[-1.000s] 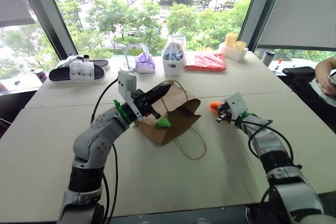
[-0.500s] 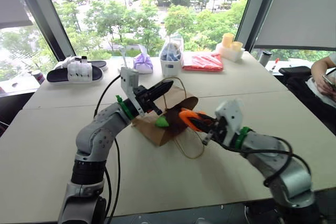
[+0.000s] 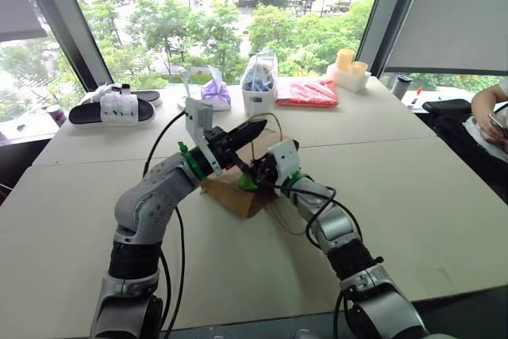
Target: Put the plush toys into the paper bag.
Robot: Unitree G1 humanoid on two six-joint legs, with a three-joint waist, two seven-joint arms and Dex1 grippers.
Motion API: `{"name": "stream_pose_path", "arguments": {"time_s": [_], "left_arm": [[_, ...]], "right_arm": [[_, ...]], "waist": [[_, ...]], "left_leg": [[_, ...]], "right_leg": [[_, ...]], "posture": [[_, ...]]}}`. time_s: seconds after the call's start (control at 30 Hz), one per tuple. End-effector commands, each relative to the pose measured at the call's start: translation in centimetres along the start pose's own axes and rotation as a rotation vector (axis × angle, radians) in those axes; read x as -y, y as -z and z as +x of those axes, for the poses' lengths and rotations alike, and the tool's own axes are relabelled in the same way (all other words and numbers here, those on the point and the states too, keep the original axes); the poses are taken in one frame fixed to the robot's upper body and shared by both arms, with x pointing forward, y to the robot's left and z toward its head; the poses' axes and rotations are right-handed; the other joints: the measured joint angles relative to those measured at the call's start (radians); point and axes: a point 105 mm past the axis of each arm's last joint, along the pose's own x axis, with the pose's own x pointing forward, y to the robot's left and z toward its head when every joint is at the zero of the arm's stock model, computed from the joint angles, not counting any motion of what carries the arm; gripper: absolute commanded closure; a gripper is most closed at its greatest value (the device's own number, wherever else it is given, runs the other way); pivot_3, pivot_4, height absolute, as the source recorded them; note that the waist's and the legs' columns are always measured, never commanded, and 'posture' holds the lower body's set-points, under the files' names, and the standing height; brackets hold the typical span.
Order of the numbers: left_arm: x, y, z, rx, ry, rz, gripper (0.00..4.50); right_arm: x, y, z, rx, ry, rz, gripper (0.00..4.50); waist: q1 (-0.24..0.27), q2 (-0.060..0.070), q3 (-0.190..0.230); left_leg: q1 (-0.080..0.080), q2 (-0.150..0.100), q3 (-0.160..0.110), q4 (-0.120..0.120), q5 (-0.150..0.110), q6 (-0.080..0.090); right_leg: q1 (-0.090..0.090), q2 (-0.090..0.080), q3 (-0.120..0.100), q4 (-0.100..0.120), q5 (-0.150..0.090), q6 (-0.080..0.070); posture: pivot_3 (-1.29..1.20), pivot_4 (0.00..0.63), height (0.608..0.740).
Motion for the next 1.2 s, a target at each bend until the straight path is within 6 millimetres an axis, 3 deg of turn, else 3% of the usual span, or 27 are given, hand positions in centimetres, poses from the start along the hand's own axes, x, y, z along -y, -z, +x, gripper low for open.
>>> {"name": "stream_pose_path", "arguments": {"time_s": [0.03,0.13,0.17,0.33,0.47,0.53,0.7,0.93,1.03,1.2], "left_arm": [[0.7,-0.9,-0.2,0.034,0.01,0.029,4.5],[0.5,-0.9,-0.5,0.034,-0.002,0.03,4.5],[0.5,-0.9,-0.5,0.034,-0.004,0.03,4.5],[0.3,-0.6,-0.7,0.029,-0.005,0.026,4.5],[-0.1,-0.6,-0.7,0.029,-0.007,0.026,4.5],[-0.1,-0.5,-0.7,0.029,-0.006,0.025,4.5],[-0.4,-0.3,-0.5,0.026,-0.002,0.027,4.5],[-0.4,-0.1,-0.4,0.025,0.009,0.035,4.5],[-0.3,0.0,-0.5,0.025,0.004,0.038,4.5],[-0.3,0.0,-0.6,0.029,-0.004,0.041,4.5]], "right_arm": [[-0.1,-0.9,0.4,0.058,-0.002,-0.03,2.01],[-0.1,-0.8,-0.5,0.069,-0.025,-0.025,0.4],[0.0,-1.0,-1.1,0.073,-0.047,-0.037,0.07],[0.7,-2.8,-4.7,0.089,-0.099,-0.069,0.07],[2.1,-4.1,-10.6,0.049,-0.105,-0.047,0.07],[2.2,-3.1,-11.8,-0.007,-0.092,-0.008,0.07],[2.4,2.4,-12.4,-0.183,-0.034,0.033,0.07],[2.8,5.4,-11.8,-0.301,-0.011,-0.001,0.07],[3.2,5.9,-11.2,-0.323,0.009,0.024,0.93],[3.2,6.3,-10.8,-0.355,0.013,0.054,3.45]], "waist": [[0.0,0.0,0.0],[0.0,0.0,0.0],[0.0,0.0,0.0],[0.004,0.0,0.0],[0.009,0.0,0.0],[0.009,0.0,0.0],[0.005,0.0,0.0],[0.006,0.0,0.0],[0.007,0.0,0.0],[0.009,0.0,0.0]], "left_leg": [[0.0,0.0,0.0,0.0,0.0,0.0],[0.0,0.0,0.0,0.0,0.0,0.0],[0.0,0.0,0.0,0.0,0.0,0.0],[-0.001,0.0,0.0,0.001,0.0,0.0],[-0.001,0.0,-0.001,0.001,0.0,0.001],[-0.002,0.0,-0.001,0.001,-0.003,0.006],[0.003,0.0,0.001,0.001,-0.004,0.007],[0.003,0.0,0.001,0.002,-0.004,0.007],[0.003,0.0,0.001,0.002,-0.004,0.007],[0.003,0.0,0.001,0.002,-0.004,0.007]], "right_leg": [[0.0,0.0,0.0,0.0,0.0,0.0],[0.0,0.0,0.0,0.0,0.0,0.0],[0.0,0.0,0.0,0.0,0.0,0.0],[0.0,0.0,0.0,0.0,0.0,0.0],[0.0,0.0,0.0,0.0,0.0,0.0],[0.0,0.0,-0.001,-0.001,0.0,0.0],[0.004,0.0,0.0,-0.001,0.0,0.0],[0.004,0.0,0.0,-0.001,0.0,0.0],[0.004,0.0,0.0,-0.001,0.0,0.0],[0.005,0.0,0.0,0.0,0.0,0.0]], "posture": [[0.0,0.15,0.74],[0.0,0.15,0.74],[0.0,0.15,0.74],[0.0,0.15,0.74],[0.0,0.15,0.74],[0.0,0.15,0.74],[0.0,0.15,0.74],[0.0,0.15,0.74],[0.0,0.15,0.74],[0.0,0.15,0.74]]}}
